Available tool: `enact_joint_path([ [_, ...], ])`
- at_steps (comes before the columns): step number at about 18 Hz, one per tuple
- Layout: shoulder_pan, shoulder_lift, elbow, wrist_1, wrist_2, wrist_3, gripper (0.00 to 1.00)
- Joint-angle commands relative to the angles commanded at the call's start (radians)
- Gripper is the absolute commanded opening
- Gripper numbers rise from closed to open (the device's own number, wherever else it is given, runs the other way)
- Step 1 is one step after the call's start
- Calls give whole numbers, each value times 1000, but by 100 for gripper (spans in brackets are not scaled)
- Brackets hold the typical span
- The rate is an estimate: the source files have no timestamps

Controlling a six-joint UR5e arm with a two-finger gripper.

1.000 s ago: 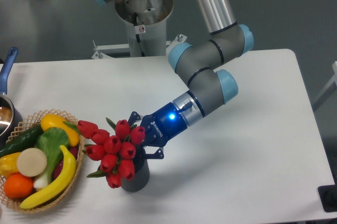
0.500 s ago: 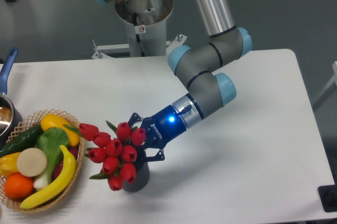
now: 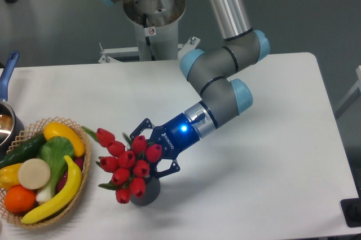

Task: Insert the flowers into the vase
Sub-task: 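Open the gripper to release the tulips and pull back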

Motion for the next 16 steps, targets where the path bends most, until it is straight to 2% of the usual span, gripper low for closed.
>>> enact_joint_path([
  [1, 0, 0, -3, 0, 0, -2, 100],
  [8, 15, 5, -8, 2, -2, 0, 100],
  [13, 58, 11, -9, 12, -5, -2, 100],
  [16, 77, 35, -37, 14, -5, 0, 100],
])
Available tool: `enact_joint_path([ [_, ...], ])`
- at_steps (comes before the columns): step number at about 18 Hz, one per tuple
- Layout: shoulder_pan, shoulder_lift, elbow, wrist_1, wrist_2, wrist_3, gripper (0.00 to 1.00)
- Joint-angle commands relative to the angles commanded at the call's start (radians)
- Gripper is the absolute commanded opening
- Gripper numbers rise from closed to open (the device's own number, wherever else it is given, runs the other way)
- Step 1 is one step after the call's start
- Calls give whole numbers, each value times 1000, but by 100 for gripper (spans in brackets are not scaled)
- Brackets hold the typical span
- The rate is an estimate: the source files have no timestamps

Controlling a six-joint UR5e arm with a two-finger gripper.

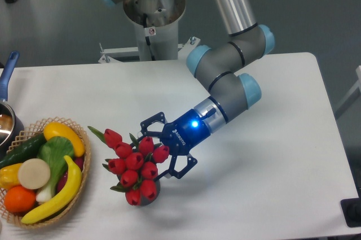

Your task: Insert the flowers into the vase

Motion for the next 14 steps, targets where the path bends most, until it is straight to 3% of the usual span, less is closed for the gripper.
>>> enact_joint_path([
  [6, 67, 28, -58, 5, 2, 35, 100],
  [11, 141, 55, -57, 2, 15, 32, 100],
  [14, 184, 72, -45, 2, 109, 29, 100],
])
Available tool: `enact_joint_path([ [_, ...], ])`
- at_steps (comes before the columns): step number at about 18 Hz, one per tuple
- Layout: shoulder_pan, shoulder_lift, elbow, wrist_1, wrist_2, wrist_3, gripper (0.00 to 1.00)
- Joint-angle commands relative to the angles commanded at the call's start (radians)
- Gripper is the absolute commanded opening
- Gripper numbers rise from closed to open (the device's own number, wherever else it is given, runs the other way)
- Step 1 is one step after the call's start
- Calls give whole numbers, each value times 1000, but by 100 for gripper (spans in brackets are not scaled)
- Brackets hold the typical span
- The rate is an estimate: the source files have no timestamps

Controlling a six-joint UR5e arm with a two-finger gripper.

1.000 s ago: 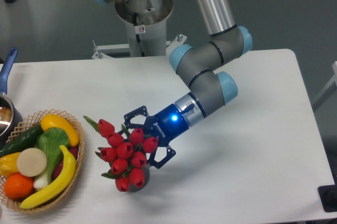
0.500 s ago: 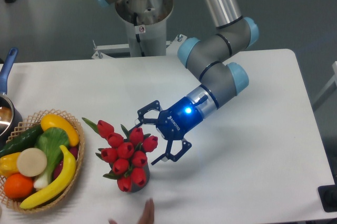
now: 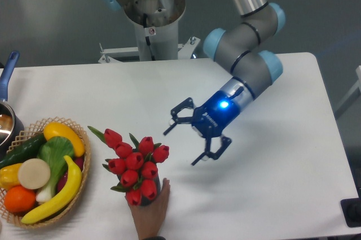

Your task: Insert the flowers into the vase

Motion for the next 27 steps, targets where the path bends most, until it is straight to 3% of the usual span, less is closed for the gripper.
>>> enact_joint_path([
  [7, 48, 20, 75, -3, 241, -64, 100],
  [12, 46, 57, 94, -5, 583, -71, 100],
  [24, -35, 61, 120, -15, 1072, 11, 100],
  [27, -58, 60, 130, -57, 1166, 37, 100],
])
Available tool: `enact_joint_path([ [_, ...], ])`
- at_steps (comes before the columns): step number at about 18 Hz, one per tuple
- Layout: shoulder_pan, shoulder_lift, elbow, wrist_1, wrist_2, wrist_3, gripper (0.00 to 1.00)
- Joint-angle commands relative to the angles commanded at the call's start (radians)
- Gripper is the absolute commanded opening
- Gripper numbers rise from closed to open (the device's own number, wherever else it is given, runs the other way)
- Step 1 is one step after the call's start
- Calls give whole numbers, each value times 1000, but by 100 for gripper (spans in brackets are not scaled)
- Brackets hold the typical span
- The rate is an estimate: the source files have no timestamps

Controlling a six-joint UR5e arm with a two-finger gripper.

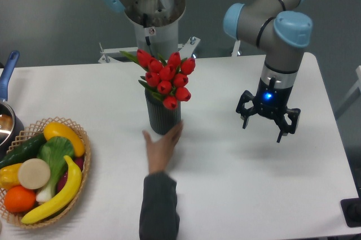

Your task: Insert the flowers into the vase

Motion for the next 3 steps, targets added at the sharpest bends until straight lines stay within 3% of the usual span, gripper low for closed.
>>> enact_joint_path([
  [3, -22, -2, -3, -6, 55, 14, 100],
])
